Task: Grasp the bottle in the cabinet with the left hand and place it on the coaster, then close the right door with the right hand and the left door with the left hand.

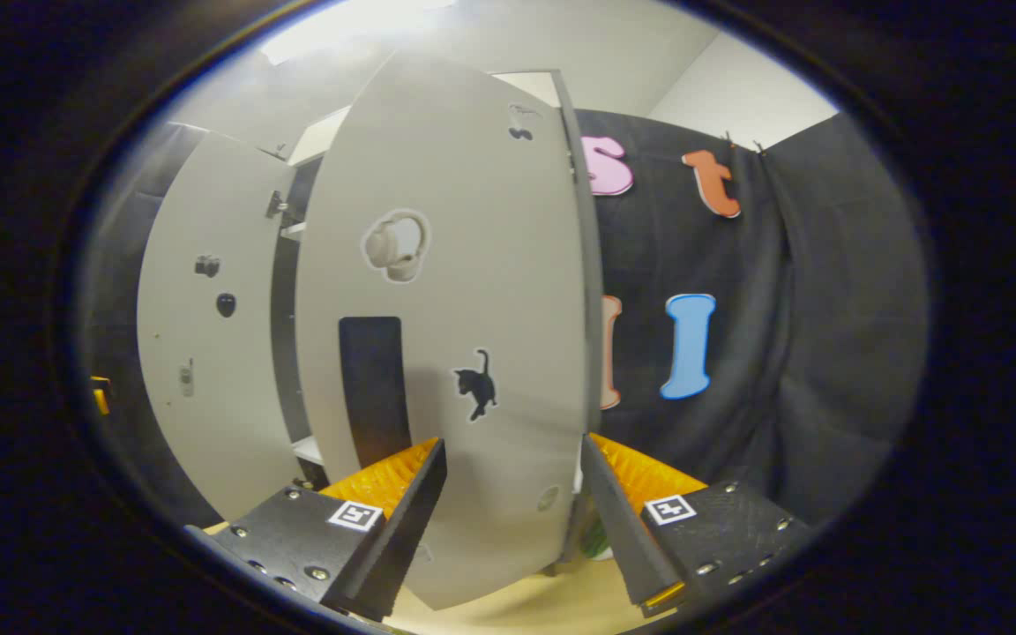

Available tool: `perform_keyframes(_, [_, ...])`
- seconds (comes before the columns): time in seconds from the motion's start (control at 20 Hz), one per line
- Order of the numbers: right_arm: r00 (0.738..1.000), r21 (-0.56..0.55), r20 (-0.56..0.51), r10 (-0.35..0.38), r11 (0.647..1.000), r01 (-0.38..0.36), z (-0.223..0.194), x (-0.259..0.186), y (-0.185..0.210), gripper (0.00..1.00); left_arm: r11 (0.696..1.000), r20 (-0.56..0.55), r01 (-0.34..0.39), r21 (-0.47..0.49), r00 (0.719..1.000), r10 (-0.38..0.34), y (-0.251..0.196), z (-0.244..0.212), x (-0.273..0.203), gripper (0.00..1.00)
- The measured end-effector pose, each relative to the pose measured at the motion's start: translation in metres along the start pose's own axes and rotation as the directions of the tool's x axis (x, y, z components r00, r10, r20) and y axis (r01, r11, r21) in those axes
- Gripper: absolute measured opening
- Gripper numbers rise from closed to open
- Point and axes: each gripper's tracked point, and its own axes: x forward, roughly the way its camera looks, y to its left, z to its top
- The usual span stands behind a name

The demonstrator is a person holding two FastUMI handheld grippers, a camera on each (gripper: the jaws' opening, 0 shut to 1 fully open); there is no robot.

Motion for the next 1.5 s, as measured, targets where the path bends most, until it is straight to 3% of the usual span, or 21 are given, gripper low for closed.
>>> perform_keyframes(0.05, [1.0,-0.003,0.002,0.006,1.0,-0.006,-0.002,0.002,0.005,0.93,1.0,0.005,-0.011,0.007,1.0,0.011,0.004,0.002,-0.001,0.96])
perform_keyframes(0.1, [1.0,-0.011,0.003,-0.005,1.0,0.005,-0.002,0.003,0.006,0.89,1.0,0.009,-0.023,0.009,1.0,0.023,0.009,0.004,-0.001,0.96])
perform_keyframes(0.2, [1.0,-0.022,-0.007,-0.015,1.0,0.014,-0.009,0.005,0.007,0.94,0.999,0.012,-0.035,0.006,0.999,0.035,0.017,0.004,-0.004,0.96])
perform_keyframes(0.3, [0.999,0.004,-0.009,0.042,0.999,-0.042,-0.015,0.001,0.023,0.89,0.999,0.001,-0.041,-0.006,0.999,0.041,0.026,0.0,-0.003,0.96])
perform_keyframes(0.4, [0.997,0.04,0.002,0.079,0.996,-0.079,-0.017,-0.01,0.032,0.94,0.999,-0.012,-0.053,-0.013,0.999,0.053,0.038,-0.005,0.0,0.96])
perform_keyframes(0.45, [0.997,0.05,0.001,0.08,0.996,-0.08,-0.017,-0.016,0.031,0.89,0.998,-0.012,-0.061,-0.012,0.998,0.061,0.045,-0.006,0.002,0.96])
perform_keyframes(0.5, [0.997,0.054,-0.003,0.076,0.996,-0.075,-0.019,-0.022,0.029,0.94,0.998,-0.014,-0.07,-0.008,0.997,0.07,0.052,-0.006,0.003,0.96])
perform_keyframes(0.55, [0.997,0.049,-0.009,0.071,0.996,-0.071,-0.022,-0.026,0.027,0.94,0.997,-0.016,-0.071,-0.004,0.997,0.071,0.058,-0.007,0.006,0.93])
perform_keyframes(0.7, [0.998,0.015,-0.033,0.059,0.998,-0.058,-0.03,-0.042,0.023,0.93,0.995,-0.021,-0.094,0.023,0.995,0.094,0.082,-0.007,0.014,0.96])
perform_keyframes(0.75, [0.998,0.005,-0.036,0.054,0.999,-0.054,-0.032,-0.048,0.02,0.89,0.995,-0.021,-0.101,0.026,0.995,0.101,0.089,-0.008,0.018,0.96])
perform_keyframes(0.8, [0.998,-0.001,-0.034,0.054,0.999,-0.054,-0.032,-0.055,0.02,0.94,0.994,-0.026,-0.106,0.027,0.994,0.107,0.097,-0.007,0.023,0.96])
perform_keyframes(0.85, [0.998,-0.003,-0.03,0.056,0.998,-0.056,-0.032,-0.06,0.021,0.89,0.994,-0.029,-0.108,0.025,0.994,0.109,0.104,-0.007,0.03,0.96])
perform_keyframes(0.9, [0.998,0.0,-0.024,0.058,0.998,-0.058,-0.031,-0.065,0.023,0.94,0.993,-0.03,-0.112,0.023,0.993,0.112,0.11,-0.006,0.035,0.96])
perform_keyframes(1.0, [0.997,0.007,-0.013,0.074,0.997,-0.074,-0.03,-0.073,0.03,0.94,0.993,-0.028,-0.117,0.023,0.993,0.118,0.122,-0.001,0.048,0.96])
perform_keyframes(1.05, [0.997,0.005,-0.011,0.079,0.997,-0.079,-0.03,-0.078,0.033,0.89,0.992,-0.026,-0.122,0.027,0.992,0.123,0.13,0.0,0.055,0.96])
perform_keyframes(1.1, [0.997,0.001,-0.01,0.073,0.997,-0.073,-0.028,-0.082,0.034,0.89,0.991,-0.026,-0.127,0.028,0.991,0.128,0.137,0.001,0.063,0.94])
perform_keyframes(1.15, [0.998,0.001,-0.009,0.066,0.998,-0.066,-0.028,-0.086,0.034,0.94,0.991,-0.029,-0.129,0.029,0.991,0.13,0.144,0.002,0.069,0.97])
perform_keyframes(1.2, [0.998,0.007,-0.007,0.062,0.998,-0.062,-0.026,-0.09,0.034,0.89,0.99,-0.028,-0.139,0.031,0.99,0.139,0.152,0.004,0.075,0.96])
perform_keyframes(1.25, [0.998,0.014,-0.001,0.063,0.998,-0.063,-0.024,-0.095,0.037,0.94,0.988,-0.026,-0.148,0.034,0.989,0.149,0.163,0.005,0.079,0.99])
perform_keyframes(1.3, [0.998,0.021,0.008,0.062,0.998,-0.062,-0.021,-0.099,0.036,0.94,0.987,-0.027,-0.159,0.039,0.987,0.16,0.173,0.006,0.083,0.95])
perform_keyframes(1.5, [1.0,0.023,0.006,0.015,1.0,-0.015,-0.023,-0.119,0.017,0.94,0.98,-0.033,-0.19,0.056,0.981,0.192,0.204,0.006,0.095,0.95])
